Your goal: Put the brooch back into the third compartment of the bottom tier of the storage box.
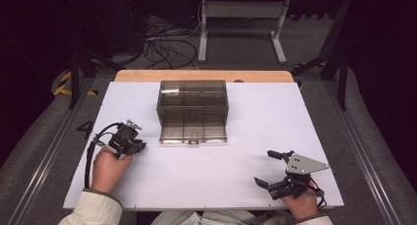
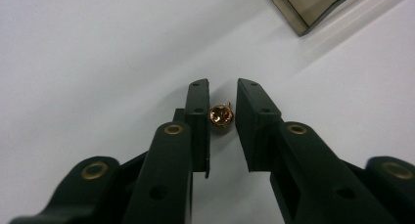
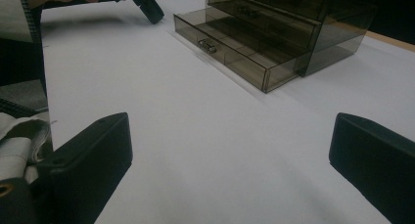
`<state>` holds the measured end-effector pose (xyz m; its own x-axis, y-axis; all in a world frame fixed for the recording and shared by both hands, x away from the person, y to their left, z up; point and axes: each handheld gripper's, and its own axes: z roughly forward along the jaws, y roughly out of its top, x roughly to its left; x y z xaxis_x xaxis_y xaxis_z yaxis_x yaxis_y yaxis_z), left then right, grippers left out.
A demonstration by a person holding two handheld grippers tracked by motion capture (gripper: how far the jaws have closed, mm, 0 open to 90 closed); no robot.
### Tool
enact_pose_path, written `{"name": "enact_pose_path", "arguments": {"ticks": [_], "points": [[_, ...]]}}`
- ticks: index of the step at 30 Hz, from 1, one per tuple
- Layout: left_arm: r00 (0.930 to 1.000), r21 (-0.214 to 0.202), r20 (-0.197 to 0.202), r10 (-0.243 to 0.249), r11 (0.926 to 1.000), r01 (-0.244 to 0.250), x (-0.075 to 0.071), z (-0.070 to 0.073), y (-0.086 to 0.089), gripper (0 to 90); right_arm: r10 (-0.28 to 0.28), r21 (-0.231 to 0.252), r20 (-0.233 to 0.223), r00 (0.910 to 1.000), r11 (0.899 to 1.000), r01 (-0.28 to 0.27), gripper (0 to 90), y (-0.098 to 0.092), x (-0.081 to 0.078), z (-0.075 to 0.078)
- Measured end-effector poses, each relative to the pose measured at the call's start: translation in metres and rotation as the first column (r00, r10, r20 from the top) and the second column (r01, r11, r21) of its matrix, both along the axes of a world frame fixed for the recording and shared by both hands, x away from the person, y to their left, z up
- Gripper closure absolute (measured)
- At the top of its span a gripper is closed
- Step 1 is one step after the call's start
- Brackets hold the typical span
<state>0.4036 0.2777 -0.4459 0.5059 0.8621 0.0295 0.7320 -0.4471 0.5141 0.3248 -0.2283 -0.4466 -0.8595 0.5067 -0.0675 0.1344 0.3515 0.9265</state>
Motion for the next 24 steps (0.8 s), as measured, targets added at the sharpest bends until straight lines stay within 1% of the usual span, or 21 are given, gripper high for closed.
{"name": "enact_pose_path", "arguments": {"ticks": [2,5,15,18,19,21,24], "points": [[1.0000,0.012,0.000,-0.002,0.9999,0.002,-0.0002,0.0005,-0.0008,77.2,0.001,0.002,-0.002,1.0000,1.000,-0.001,3.0,0.0001,0.0002,-0.0001],[1.0000,0.017,0.002,-0.002,0.9999,0.002,-0.0008,0.0004,-0.0020,77.6,0.002,0.000,-0.001,1.0000,1.000,-0.002,3.0,0.0004,-0.0002,0.0000],[1.0000,0.019,0.006,-0.003,0.9998,0.003,-0.0009,0.0006,-0.0022,77.9,0.002,0.003,-0.004,1.0000,1.000,-0.002,3.0,0.0006,0.0004,-0.0003],[0.9998,0.022,0.018,0.001,0.9998,-0.001,-0.0013,0.0013,-0.0018,77.9,0.002,0.001,-0.003,1.0000,1.000,-0.002,3.0,0.0006,0.0004,-0.0002],[0.9998,0.013,0.019,0.003,0.9999,-0.003,-0.0018,0.0020,-0.0016,77.9,0.001,0.003,-0.003,1.0000,1.000,-0.001,3.0,0.0005,0.0004,-0.0002],[0.9995,0.009,0.030,0.006,0.9999,-0.007,-0.0029,0.0041,-0.0007,77.9,0.000,0.002,-0.003,1.0000,1.000,0.000,3.0,0.0005,0.0004,-0.0002],[0.9989,-0.012,0.047,0.010,0.9999,-0.010,-0.0049,0.0073,0.0006,77.8,0.001,0.001,-0.003,1.0000,1.000,-0.001,3.0,0.0003,0.0004,-0.0003]]}}
